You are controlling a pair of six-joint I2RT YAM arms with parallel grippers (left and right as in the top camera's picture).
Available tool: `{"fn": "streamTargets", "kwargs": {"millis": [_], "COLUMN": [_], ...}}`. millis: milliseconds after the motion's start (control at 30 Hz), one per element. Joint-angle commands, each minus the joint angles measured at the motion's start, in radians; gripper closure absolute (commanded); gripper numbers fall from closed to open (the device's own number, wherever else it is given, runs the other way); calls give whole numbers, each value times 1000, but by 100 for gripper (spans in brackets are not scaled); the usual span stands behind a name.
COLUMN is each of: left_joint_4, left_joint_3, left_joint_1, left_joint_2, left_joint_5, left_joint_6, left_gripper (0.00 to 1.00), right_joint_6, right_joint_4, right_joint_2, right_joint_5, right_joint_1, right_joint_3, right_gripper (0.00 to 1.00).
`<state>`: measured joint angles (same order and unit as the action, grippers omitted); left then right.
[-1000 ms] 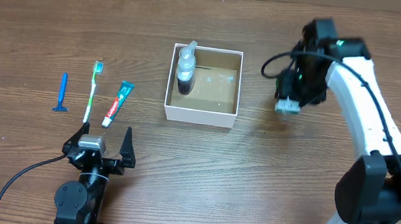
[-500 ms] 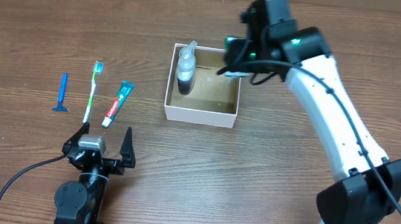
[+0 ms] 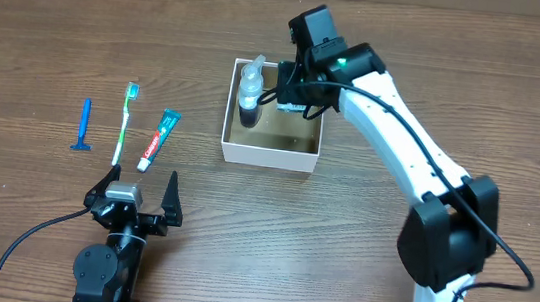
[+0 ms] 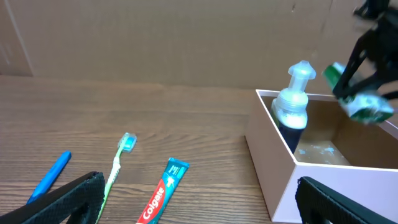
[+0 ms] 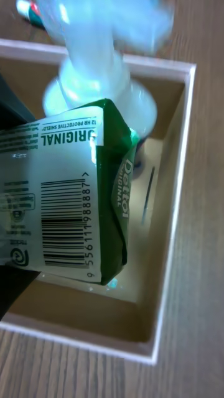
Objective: Pack container
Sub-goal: 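Carry the soap bar left and lower it into the box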
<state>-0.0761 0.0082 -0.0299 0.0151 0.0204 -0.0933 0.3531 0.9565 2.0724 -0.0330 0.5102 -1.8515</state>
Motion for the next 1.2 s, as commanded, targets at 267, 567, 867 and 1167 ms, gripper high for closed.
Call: {"fn": "streamTargets", "kwargs": {"millis": [267, 567, 867, 1167], "left_joint_4": [-1, -2, -2, -1], "left_joint_3": [-3, -3, -3, -3], "left_joint_1": [10, 10, 10, 10], "left_joint_2": [-10, -10, -10, -10], "left_joint_5": [-10, -10, -10, -10], "left_joint_6": [23, 23, 23, 23], "left_gripper": [0, 0, 0, 0], "right_joint_6": [37, 44, 45, 40], "right_joint_4": [-27, -43, -68, -67], "right_joint_2": [63, 144, 179, 179], "right_joint_5": [18, 17, 17, 17], "right_joint_1": [1, 1, 1, 0], "right_joint_3": [-18, -18, -18, -18], "right_gripper": [55, 55, 55, 38]}}
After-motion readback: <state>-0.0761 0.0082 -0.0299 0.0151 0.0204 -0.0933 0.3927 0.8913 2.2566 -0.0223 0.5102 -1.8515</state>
